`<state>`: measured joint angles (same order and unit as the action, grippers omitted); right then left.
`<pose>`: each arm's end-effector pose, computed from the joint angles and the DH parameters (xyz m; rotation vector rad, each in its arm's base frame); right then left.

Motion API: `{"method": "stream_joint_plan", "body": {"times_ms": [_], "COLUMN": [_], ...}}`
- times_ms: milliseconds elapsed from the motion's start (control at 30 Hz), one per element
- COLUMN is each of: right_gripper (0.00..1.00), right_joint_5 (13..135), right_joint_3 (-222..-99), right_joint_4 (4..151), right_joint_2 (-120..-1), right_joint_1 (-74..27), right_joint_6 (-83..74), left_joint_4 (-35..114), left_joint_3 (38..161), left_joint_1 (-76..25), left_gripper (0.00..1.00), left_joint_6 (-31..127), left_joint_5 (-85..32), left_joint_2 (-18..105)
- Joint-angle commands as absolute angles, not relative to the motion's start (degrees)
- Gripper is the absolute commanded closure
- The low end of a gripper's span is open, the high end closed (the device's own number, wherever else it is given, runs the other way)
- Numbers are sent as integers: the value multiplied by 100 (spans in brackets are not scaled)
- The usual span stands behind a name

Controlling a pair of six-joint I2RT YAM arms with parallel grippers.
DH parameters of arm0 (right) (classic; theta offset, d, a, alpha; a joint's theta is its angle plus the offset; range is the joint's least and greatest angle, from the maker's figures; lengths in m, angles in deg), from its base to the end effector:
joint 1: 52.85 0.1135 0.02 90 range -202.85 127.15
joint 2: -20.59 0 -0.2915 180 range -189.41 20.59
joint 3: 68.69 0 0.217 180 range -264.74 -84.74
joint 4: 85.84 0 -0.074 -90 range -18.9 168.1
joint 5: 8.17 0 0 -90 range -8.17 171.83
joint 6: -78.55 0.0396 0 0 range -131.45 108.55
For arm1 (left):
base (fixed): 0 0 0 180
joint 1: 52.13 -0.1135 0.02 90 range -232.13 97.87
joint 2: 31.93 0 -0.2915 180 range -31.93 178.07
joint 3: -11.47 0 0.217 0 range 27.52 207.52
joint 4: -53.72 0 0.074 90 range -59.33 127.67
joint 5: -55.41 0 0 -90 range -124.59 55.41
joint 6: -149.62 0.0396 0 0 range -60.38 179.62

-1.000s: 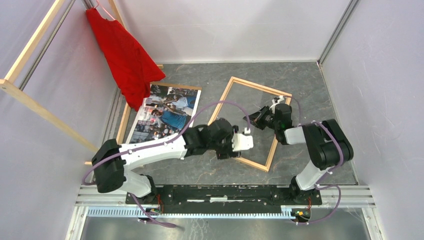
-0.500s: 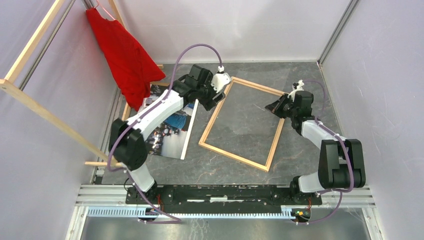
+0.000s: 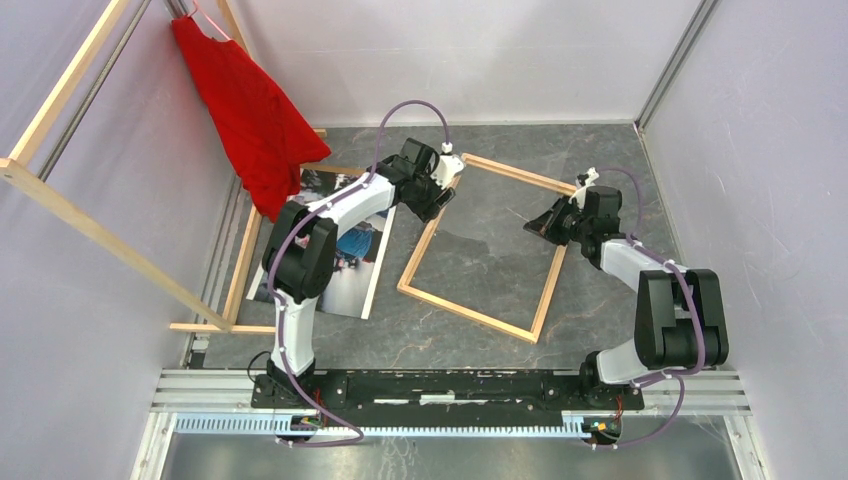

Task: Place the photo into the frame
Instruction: Place the photo frame item in the photo frame.

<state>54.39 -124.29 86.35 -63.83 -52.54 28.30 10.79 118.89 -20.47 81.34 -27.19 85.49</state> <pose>0.2693 0.0197 0.2339 0.5020 2.2232 0.9083 0.3686 -0.2333 0.2442 1.1705 2.2077 -0.2335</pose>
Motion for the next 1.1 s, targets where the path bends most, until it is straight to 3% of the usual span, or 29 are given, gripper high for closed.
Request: {"method": "stream_joint_plan", "body": {"times_ms": [0,733,1067], "right_gripper": [100,100,100], "right_joint_5": [5292,5693,5364], "right_joint_3": [-12313,-11469,-11447], "right_joint_4": [8849,8832,9264], "right_joint_2": [-6474,-5824,-6099], "right_joint_1": [-5234,-5515,-5514], "right_joint_6": [2890,3077,3314], "left_joint_4": [1713,1999,1981], "left_joint_3": [12236,12457,12522], "left_joint_1": [-2164,-2206,-2205], "left_gripper": [31,38,47], "left_joint_6": [7623,7359,7246], "left_joint_5": [-2687,-2413,-2455], "left_joint_2": [8680,9173,9412]}}
